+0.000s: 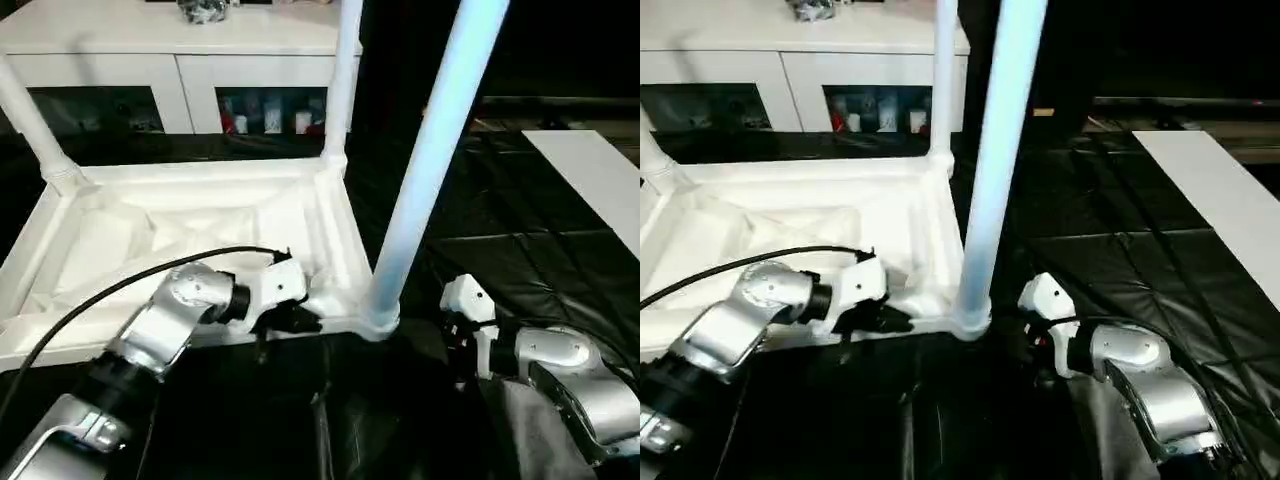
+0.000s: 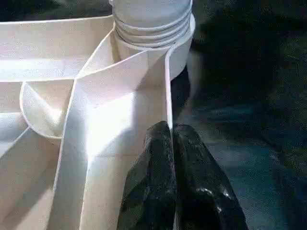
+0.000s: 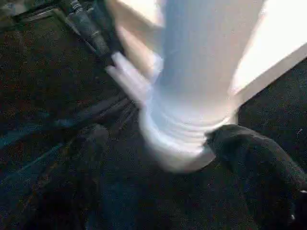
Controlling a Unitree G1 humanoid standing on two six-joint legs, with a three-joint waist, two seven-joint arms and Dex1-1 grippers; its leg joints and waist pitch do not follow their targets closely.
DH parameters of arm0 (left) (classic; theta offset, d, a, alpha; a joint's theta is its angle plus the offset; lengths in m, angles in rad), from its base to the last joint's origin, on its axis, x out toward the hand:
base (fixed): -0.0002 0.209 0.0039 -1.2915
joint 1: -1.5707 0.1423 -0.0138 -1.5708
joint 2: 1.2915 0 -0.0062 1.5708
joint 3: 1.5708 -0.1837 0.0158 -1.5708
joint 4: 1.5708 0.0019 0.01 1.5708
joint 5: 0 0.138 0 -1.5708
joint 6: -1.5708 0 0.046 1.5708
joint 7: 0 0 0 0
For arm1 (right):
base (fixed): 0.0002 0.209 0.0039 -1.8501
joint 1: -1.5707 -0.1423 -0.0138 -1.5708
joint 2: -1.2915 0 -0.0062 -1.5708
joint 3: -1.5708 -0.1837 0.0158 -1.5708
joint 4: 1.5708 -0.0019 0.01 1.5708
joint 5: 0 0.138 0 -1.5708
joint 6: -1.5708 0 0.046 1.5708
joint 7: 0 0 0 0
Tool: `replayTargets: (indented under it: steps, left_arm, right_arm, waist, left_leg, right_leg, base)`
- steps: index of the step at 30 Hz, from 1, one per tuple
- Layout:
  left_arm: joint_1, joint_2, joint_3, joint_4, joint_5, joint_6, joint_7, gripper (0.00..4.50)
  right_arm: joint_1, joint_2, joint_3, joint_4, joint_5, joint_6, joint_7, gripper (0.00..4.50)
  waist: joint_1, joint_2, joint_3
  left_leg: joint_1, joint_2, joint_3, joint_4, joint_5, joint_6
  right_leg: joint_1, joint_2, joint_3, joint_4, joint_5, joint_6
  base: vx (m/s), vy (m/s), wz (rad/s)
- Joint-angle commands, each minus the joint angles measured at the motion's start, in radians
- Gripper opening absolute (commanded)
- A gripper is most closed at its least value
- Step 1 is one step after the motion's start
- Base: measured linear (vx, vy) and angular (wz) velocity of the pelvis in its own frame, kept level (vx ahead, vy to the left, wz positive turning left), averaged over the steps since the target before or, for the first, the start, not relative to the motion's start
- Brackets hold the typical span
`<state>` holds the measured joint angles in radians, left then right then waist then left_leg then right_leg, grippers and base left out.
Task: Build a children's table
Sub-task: Rotate leg to tighten
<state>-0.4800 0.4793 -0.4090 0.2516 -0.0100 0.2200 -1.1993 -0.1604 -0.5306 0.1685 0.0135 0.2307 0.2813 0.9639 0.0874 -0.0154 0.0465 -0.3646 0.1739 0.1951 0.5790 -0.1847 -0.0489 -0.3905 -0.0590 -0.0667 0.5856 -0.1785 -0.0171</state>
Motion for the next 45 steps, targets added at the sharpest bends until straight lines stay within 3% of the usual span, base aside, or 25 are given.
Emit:
replayTargets:
  steps: [1, 3, 7, 14, 21, 22, 25, 27, 32, 38, 40, 43, 44, 45]
  left_arm:
    - [0.007, -0.007, -0.029, -0.04, -0.014, -0.003, -0.038, 0.0]
    - [0.01, -0.007, -0.027, -0.042, -0.014, -0.001, -0.038, 0.0]
    - [0.014, -0.006, -0.027, -0.054, -0.02, 0.008, -0.041, 0.0]
    - [0.012, -0.007, -0.028, -0.053, -0.015, 0.005, -0.044, 0.0]
    - [0.01, -0.005, -0.026, -0.052, -0.015, 0.009, -0.042, 0.0]
    - [0.009, -0.005, -0.025, -0.052, -0.016, 0.009, -0.042, 0.0]
    - [0.009, -0.005, -0.025, -0.048, -0.015, 0.008, -0.042, 0.0]
    - [0.009, -0.005, -0.025, -0.046, -0.015, 0.008, -0.042, 0.0]
    - [0.011, -0.003, -0.025, -0.047, -0.016, 0.012, -0.046, 0.0]
    - [0.015, 0.003, -0.03, -0.046, -0.003, 0.007, -0.042, 0.0]
    - [0.015, 0.001, -0.031, -0.042, 0.001, 0.007, -0.035, 0.0]
    - [-0.015, -0.064, -0.016, 0.041, 0.06, 0.019, 0.117, 0.0]
    - [-0.027, -0.098, -0.007, 0.074, 0.073, 0.034, 0.179, 0.0]
    - [-0.049, -0.178, 0.027, 0.127, 0.066, 0.103, 0.291, 0.0]
  right_arm:
    - [-0.026, -0.009, 0.01, 0.002, -0.018, -0.031, 0.004, 4.0]
    - [-0.033, -0.007, 0.018, 0.024, -0.05, -0.051, -0.012, 4.0]
    - [-0.029, 0.006, 0.018, 0.033, -0.04, -0.058, -0.001, 4.0]
    - [-0.014, -0.002, 0.048, 0.047, -0.043, -0.082, 0.037, 4.0]
    - [-0.024, 0.008, 0.031, 0.069, -0.027, -0.081, 0.041, 4.0]
    - [-0.025, 0.008, 0.031, 0.07, -0.025, -0.081, 0.041, 3.66]
    - [-0.026, 0.01, 0.034, 0.077, -0.021, -0.081, 0.055, 3.66]
    - [-0.027, 0.01, 0.036, 0.08, -0.021, -0.082, 0.06, 3.28]
    - [-0.026, 0.011, 0.038, 0.088, -0.022, -0.086, 0.064, 2.86]
    - [-0.033, 0.049, 0.016, 0.11, -0.007, -0.074, 0.023, 2.69]
    - [-0.038, 0.064, 0.007, 0.12, -0.004, -0.07, 0.001, 2.68]
    - [-0.07, 0.186, -0.038, 0.191, -0.012, -0.026, -0.189, 2.66]
    - [-0.082, 0.236, -0.05, 0.218, -0.018, -0.014, -0.265, 2.66]
    - [-0.108, 0.333, -0.074, 0.276, -0.038, 0.014, -0.425, 2.66]
  waist:
    - [0.001, -0.004, -0.053]
    - [0.007, -0.004, -0.054]
    - [0.009, -0.002, -0.056]
    - [0.008, -0.003, -0.054]
    - [0.005, -0.004, -0.054]
    - [0.006, -0.004, -0.054]
    - [0.006, -0.005, -0.056]
    - [0.006, -0.005, -0.056]
    - [0.006, -0.005, -0.056]
    - [0.004, -0.005, -0.057]
    - [0.002, -0.004, -0.055]
    - [-0.005, -0.004, -0.05]
    - [-0.014, -0.002, -0.044]
    - [-0.018, -0.002, -0.043]
  left_leg:
    - [0.019, 0.071, -0.03, -0.068, -0.2, 0.045]
    - [0.025, 0.072, -0.027, -0.065, -0.193, 0.046]
    - [0.017, 0.071, -0.03, -0.065, -0.176, 0.05]
    - [0.016, 0.07, -0.03, -0.063, -0.211, 0.044]
    - [0.016, 0.069, -0.032, -0.064, -0.229, 0.036]
    - [0.016, 0.068, -0.031, -0.062, -0.225, 0.038]
    - [0.015, 0.069, -0.031, -0.062, -0.207, 0.044]
    - [0.015, 0.068, -0.031, -0.061, -0.201, 0.048]
    - [0.016, 0.069, -0.031, -0.06, -0.203, 0.049]
    - [0.014, 0.067, -0.031, -0.059, -0.196, 0.05]
    - [0.016, 0.068, -0.031, -0.061, -0.218, 0.044]
    - [0.017, 0.065, -0.031, -0.063, -0.247, 0.027]
    - [0.023, 0.062, -0.037, -0.066, -0.317, -0.007]
    - [0.031, 0.061, -0.04, -0.067, -0.355, -0.027]
  right_leg:
    - [0.037, -0.099, 0.059, -0.062, -0.224, -0.202]
    - [0.033, -0.097, 0.059, -0.062, -0.211, -0.205]
    - [0.041, -0.096, 0.057, -0.055, -0.177, -0.209]
    - [0.04, -0.098, 0.058, -0.06, -0.223, -0.2]
    - [0.038, -0.096, 0.058, -0.063, -0.269, -0.189]
    - [0.038, -0.097, 0.058, -0.063, -0.266, -0.189]
    - [0.04, -0.096, 0.057, -0.059, -0.242, -0.193]
    - [0.04, -0.096, 0.057, -0.057, -0.228, -0.198]
    - [0.04, -0.096, 0.057, -0.057, -0.227, -0.203]
    - [0.041, -0.096, 0.057, -0.056, -0.222, -0.204]
    - [0.038, -0.096, 0.056, -0.06, -0.253, -0.201]
    - [0.033, -0.095, 0.055, -0.067, -0.315, -0.188]
    - [0.029, -0.097, 0.05, -0.081, -0.447, -0.16]
    - [0.024, -0.099, 0.047, -0.089, -0.517, -0.137]
  base:
    - [0.0, 0.0, 0.0]
    - [0.0, 0.0, 0.0]
    - [0.0, 0.0, 0.0]
    - [0.0, 0.0, 0.0]
    - [0.0, 0.0, 0.0]
    - [0.0, 0.0, 0.0]
    - [0.0, 0.0, 0.0]
    - [0.0, 0.0, 0.0]
    - [0.0, 0.0, 0.0]
    - [0.0, 0.0, 0.0]
    - [0.0, 0.0, 0.0]
    - [0.0, 0.0, 0.0]
    - [0.0, 0.0, 0.0]
    - [-0.058, 0.002, -0.06]
